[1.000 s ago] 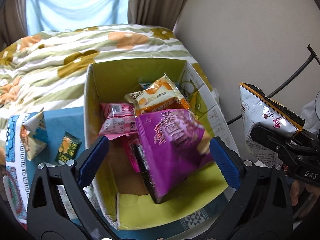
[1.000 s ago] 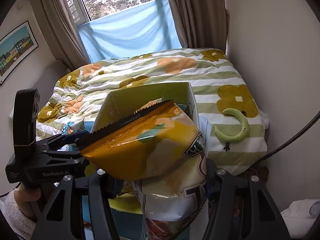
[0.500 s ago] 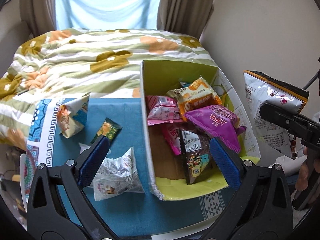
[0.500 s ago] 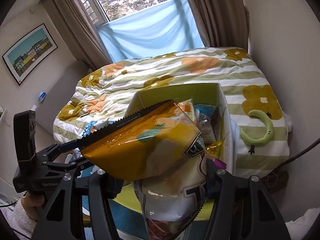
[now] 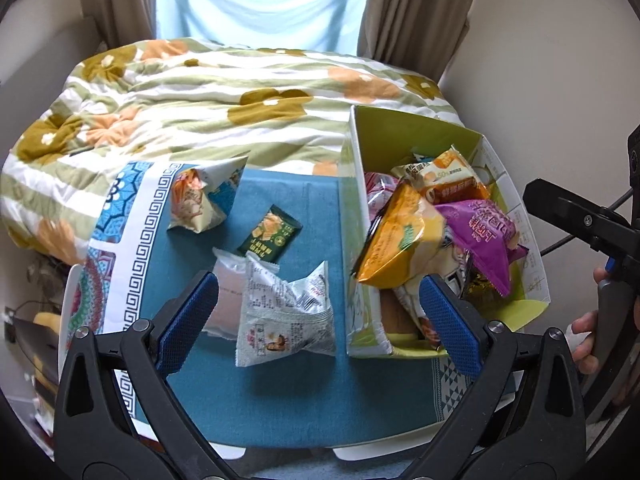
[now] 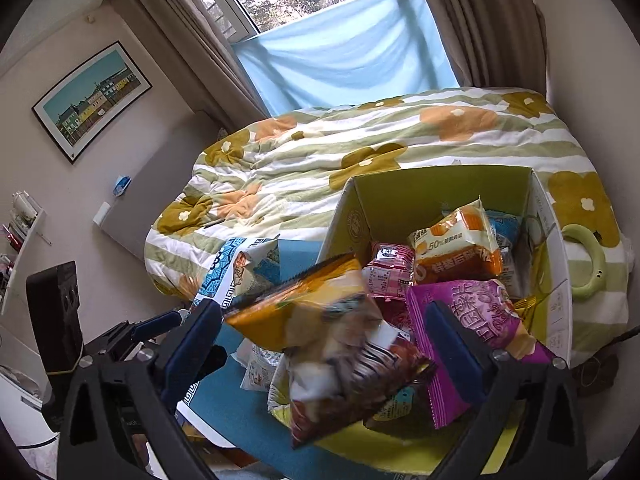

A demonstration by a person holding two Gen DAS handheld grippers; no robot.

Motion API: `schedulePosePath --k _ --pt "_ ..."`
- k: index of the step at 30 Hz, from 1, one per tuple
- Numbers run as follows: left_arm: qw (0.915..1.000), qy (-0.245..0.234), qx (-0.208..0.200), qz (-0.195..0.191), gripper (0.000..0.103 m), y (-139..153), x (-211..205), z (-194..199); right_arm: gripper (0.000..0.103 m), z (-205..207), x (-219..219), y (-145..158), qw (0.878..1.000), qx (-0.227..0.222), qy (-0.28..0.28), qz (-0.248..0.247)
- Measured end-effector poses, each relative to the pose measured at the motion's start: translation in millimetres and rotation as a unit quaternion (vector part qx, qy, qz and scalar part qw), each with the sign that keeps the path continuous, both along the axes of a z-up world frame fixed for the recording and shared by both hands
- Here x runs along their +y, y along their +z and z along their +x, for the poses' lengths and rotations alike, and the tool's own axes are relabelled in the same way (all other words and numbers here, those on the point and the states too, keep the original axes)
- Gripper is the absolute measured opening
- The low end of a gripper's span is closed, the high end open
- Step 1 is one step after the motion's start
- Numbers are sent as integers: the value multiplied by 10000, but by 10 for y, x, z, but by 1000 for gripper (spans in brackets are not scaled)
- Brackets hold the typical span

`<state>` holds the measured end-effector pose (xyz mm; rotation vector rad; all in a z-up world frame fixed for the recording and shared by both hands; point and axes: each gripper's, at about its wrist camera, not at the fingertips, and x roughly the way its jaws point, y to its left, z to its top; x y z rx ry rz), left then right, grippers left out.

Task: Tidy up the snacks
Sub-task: 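Move both grippers back over the remaining bags on the cloth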

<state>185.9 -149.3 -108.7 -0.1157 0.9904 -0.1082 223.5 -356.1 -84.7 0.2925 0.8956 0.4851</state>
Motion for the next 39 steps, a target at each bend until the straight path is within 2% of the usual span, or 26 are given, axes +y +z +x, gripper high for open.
schedulePosePath --k 8,15,21,26,39 --pt "9990 426 155 30 100 -102 455 -203 101 -136 -24 -88 9994 -153 -17 -319" --pt "9986 506 62 -125 100 -76 907 -272 101 -348 268 36 9964 -451 -43 -712" --pt "9995 246 -50 -211 100 30 1281 -130 101 -480 648 81 9946 -552 -297 -826" --pt "9996 -40 -55 -258 100 57 1543 63 101 -620 1026 -3 9937 -484 -567 -834" --pt "9942 -959 243 -414 100 -181 1958 772 101 -812 1721 -251 9786 -282 -1740 -1064"
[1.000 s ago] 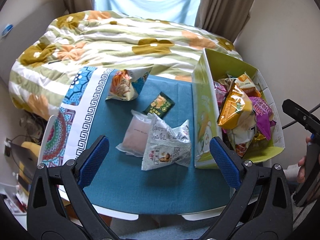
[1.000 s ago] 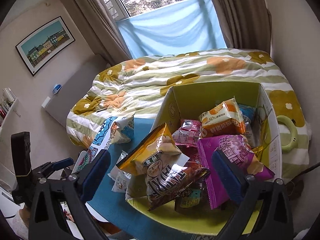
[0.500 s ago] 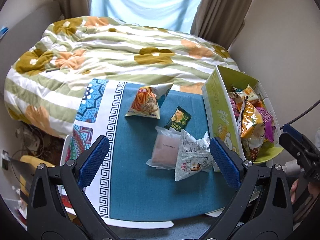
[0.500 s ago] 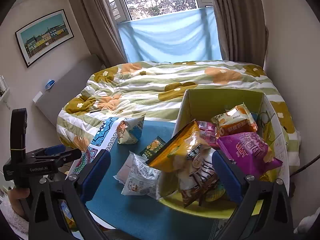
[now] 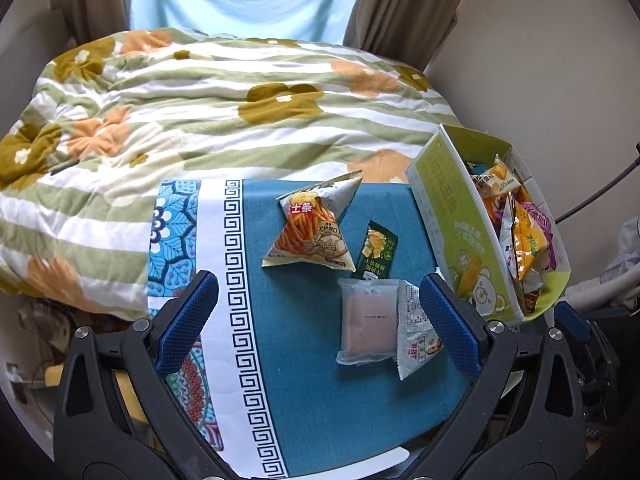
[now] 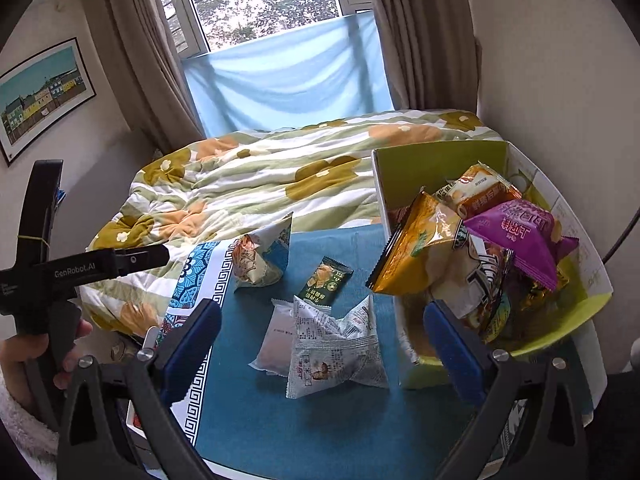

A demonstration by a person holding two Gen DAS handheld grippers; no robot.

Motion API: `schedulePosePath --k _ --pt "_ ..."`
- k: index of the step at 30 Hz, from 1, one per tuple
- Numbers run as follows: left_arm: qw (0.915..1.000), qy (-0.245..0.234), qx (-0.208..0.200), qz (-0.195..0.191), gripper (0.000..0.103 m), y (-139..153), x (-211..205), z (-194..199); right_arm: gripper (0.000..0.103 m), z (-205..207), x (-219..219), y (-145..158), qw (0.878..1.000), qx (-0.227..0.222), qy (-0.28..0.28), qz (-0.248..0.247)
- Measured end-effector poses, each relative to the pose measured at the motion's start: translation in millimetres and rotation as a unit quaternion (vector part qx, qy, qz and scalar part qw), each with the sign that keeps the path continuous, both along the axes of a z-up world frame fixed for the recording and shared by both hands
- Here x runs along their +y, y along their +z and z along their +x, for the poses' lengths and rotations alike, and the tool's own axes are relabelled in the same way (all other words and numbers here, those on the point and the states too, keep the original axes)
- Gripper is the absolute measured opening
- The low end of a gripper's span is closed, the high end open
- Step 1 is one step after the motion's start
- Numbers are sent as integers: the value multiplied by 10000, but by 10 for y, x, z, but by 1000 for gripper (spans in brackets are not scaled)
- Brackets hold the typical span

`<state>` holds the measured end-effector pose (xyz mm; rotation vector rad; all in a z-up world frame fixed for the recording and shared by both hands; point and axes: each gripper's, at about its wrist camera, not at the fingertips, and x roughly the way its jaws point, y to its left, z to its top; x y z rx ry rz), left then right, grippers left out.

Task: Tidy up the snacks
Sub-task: 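Move both grippers back over the remaining bags on the cloth, then grasp the cheese stick bag with the left gripper while the right gripper grasps the white printed bag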

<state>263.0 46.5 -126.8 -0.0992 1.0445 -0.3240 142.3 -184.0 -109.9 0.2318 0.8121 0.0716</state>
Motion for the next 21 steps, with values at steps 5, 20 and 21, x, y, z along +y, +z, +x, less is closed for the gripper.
schedulePosePath --k 5,20,21 --pt "9991 -397 156 27 100 -190 -7 344 101 33 242 -230 9986 213 -477 62" --pt "9877 -915 1241 -275 100 -1209 -290 1275 101 72 158 -1029 9584 474 -2528 1239" --pt "9870 -946 1278 -245 100 -1260 -310 1299 101 62 107 -1083 9514 466 -2679 1444"
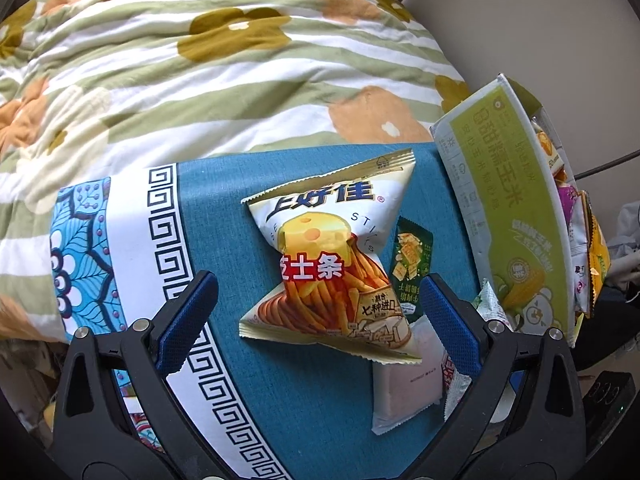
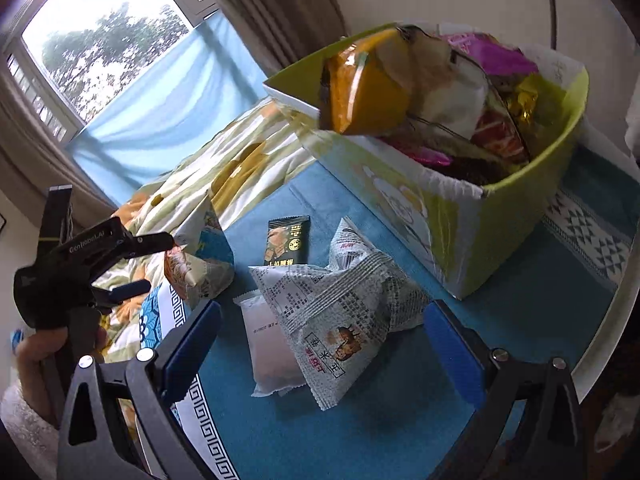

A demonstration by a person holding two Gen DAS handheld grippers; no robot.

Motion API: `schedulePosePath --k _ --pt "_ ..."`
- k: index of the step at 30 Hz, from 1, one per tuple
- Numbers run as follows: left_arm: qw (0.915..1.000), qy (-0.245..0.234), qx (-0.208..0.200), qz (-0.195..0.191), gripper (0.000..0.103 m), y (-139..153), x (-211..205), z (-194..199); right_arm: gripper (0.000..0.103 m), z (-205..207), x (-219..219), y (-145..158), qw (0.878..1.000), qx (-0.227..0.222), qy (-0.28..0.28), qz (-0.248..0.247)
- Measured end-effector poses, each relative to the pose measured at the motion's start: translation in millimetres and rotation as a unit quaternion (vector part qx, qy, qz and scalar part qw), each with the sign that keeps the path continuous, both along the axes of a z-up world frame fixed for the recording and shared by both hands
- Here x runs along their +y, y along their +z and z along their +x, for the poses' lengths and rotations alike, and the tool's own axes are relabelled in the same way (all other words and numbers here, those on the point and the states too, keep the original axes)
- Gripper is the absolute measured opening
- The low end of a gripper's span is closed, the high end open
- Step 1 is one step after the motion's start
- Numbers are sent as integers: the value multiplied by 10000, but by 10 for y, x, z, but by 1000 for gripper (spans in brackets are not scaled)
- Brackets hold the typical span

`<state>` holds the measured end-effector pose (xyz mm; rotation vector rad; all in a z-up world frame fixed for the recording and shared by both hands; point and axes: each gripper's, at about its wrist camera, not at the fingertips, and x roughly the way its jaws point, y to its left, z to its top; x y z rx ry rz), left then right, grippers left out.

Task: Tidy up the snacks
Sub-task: 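Grasp the cheese stick bag with the left gripper while the right gripper grasps the white printed bag, then carry both bags over the box and release them inside with both grippers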

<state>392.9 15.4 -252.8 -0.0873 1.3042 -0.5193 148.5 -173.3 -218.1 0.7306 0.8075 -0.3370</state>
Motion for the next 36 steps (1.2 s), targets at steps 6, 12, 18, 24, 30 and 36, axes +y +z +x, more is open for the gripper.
schedulePosePath --k 6,12,18,24,30,36 --pt "9998 -144 120 78 94 -204 -68 96 101 -44 -182 -227 9937 -180 -751 808" --pt "9988 -285 364 171 67 -398 -108 88 101 -42 -293 -411 9822 -240 -1252 1381" --pt "9983 -490 157 280 56 -375 -125 -15 101 -3 -347 -515 9766 -208 -1423 1599" --pt "9970 -668 -19 401 53 -329 -132 -134 89 9 -391 -568 9776 -129 -1347 1610" --pt "9961 -749 -83 466 47 -293 -98 -257 74 -4 -444 -582 9793 -109 -1136 1669" --pt "9971 -572 -200 469 47 -199 25 -350 57 -67 -453 -542 9829 -164 -790 1658"
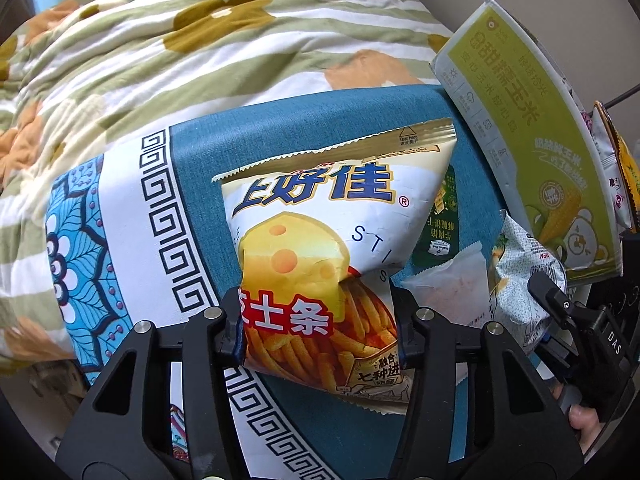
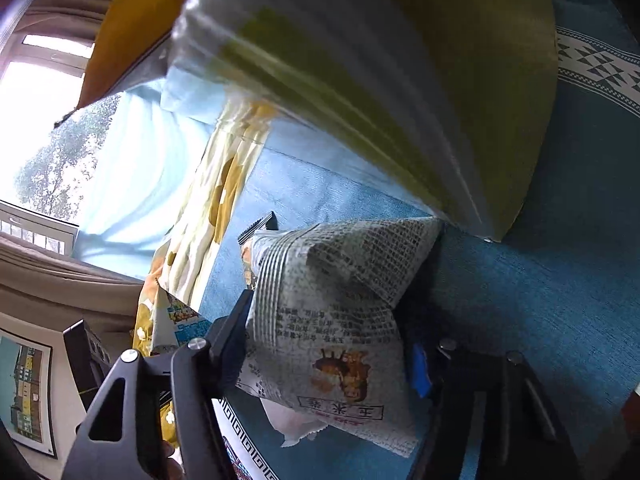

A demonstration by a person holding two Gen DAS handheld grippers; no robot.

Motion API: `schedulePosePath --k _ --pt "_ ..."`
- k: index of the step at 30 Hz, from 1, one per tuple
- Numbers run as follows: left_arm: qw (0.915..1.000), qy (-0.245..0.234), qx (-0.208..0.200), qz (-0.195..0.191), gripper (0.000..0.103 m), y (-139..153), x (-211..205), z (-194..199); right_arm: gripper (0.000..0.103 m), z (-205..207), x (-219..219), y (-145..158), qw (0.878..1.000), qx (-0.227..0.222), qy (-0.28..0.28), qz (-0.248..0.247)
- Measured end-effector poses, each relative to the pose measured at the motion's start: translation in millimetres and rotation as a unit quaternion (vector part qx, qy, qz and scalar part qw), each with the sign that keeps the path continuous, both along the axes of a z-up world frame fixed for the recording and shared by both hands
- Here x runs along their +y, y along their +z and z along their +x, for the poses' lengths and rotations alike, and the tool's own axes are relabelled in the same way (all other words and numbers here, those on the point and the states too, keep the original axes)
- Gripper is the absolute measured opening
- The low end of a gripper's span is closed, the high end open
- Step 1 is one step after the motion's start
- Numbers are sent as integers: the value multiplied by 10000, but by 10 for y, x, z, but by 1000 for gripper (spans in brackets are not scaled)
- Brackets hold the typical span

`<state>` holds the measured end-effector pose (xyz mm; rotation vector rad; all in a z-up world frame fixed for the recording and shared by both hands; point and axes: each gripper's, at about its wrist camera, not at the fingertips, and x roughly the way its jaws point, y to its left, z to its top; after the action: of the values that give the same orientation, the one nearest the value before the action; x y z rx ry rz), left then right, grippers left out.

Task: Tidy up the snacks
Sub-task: 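Carry both bags over the box and release them inside with both grippers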

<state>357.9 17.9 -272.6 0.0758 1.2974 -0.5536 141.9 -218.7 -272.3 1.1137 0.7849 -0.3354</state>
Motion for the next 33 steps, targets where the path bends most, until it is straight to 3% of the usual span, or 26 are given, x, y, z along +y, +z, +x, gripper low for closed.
schedulePosePath --k 8,15,21,26,33 --pt "9994 198 -234 -155 47 369 135 -227 56 -147 -39 193 9986 -102 461 -222" --pt "9976 345 -483 -365 47 879 192 -495 56 -185 46 661 9920 -377 1065 -563" --pt "9944 351 -811 -574 47 1371 132 -683 56 -195 148 1056 9839 -565 1621 -505" --pt "9903 304 -1133 -742 47 1760 50 -799 56 -146 394 1393 9732 -799 1939 -946" --pt "9858 124 -1379 -952 47 2121 -240 -819 56 -188 207 1801 9595 -1048 2021 -1658"
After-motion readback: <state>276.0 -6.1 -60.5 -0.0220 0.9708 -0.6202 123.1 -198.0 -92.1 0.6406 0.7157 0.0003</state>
